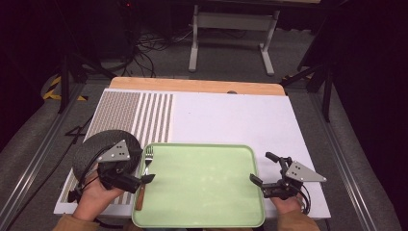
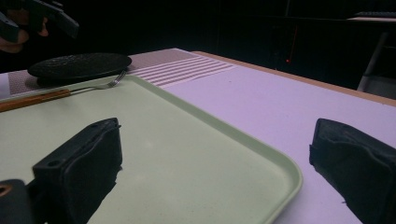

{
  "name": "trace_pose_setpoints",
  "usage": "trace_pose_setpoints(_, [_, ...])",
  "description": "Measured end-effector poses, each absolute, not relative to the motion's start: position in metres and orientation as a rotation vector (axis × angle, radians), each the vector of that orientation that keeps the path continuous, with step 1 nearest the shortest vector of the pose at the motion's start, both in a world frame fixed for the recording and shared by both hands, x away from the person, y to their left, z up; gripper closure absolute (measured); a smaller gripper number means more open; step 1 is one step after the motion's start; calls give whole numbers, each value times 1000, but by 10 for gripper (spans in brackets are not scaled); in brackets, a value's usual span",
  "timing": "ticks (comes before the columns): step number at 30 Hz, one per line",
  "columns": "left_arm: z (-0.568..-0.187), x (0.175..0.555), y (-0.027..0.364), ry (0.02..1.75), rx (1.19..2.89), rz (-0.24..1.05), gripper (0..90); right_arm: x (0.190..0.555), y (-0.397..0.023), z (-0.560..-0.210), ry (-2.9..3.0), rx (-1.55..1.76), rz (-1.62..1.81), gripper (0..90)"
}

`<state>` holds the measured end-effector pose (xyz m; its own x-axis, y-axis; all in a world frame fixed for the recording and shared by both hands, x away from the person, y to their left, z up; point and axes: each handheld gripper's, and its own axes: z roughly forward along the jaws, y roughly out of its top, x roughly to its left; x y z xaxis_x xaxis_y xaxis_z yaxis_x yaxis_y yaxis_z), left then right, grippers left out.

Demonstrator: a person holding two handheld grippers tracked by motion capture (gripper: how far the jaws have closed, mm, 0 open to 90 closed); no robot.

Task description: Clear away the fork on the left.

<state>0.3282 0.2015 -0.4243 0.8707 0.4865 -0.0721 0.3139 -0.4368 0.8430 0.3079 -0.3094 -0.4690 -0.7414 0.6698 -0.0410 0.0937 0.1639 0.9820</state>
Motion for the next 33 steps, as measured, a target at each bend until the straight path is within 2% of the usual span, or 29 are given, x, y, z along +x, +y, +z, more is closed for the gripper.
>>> trace_pose_setpoints(20, [-477, 307, 220, 600, 1737, 330, 21, 307, -309, -469, 1977, 719, 1611, 31])
trace_pose_setpoints(24, [-489, 315, 219, 637, 1734, 280, 8, 306, -309, -469, 1976, 721, 1609, 33])
trace_pose_setpoints(33, [-487, 316, 220, 634, 1703, 347, 6, 306, -308, -469, 1986, 725, 1606, 33])
